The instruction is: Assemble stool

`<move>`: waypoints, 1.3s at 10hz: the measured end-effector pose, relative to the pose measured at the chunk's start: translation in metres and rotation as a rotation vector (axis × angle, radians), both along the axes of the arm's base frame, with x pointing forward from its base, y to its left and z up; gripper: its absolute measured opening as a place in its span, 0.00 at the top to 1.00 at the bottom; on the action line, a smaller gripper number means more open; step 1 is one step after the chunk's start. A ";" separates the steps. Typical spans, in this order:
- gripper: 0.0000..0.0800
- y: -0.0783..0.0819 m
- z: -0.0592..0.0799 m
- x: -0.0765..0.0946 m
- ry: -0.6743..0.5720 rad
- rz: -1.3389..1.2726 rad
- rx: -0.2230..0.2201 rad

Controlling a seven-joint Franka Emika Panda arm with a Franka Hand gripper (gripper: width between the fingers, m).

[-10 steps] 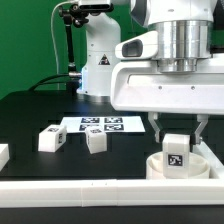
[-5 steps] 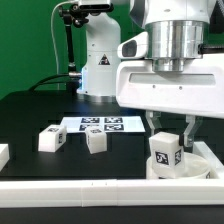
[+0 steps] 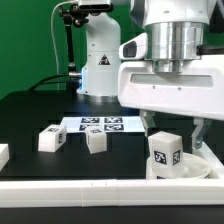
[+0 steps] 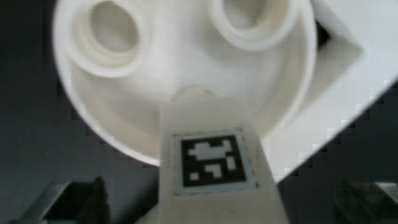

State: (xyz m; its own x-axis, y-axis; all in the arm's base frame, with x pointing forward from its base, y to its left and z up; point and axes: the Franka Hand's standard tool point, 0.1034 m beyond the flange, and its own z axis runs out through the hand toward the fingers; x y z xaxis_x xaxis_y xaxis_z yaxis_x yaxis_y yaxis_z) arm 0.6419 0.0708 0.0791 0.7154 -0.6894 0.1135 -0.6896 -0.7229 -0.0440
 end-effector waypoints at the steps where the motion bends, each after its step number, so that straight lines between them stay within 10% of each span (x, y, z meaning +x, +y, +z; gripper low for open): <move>1: 0.20 -0.001 0.006 -0.003 -0.003 0.108 -0.008; 9: 0.19 -0.023 0.013 -0.026 0.031 0.310 -0.020; 13: 0.19 -0.069 0.017 -0.062 0.106 0.630 0.000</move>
Offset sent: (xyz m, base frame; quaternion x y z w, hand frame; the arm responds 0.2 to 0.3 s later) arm -0.0391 -0.0310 0.0089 0.0001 -0.0879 -0.1345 0.9870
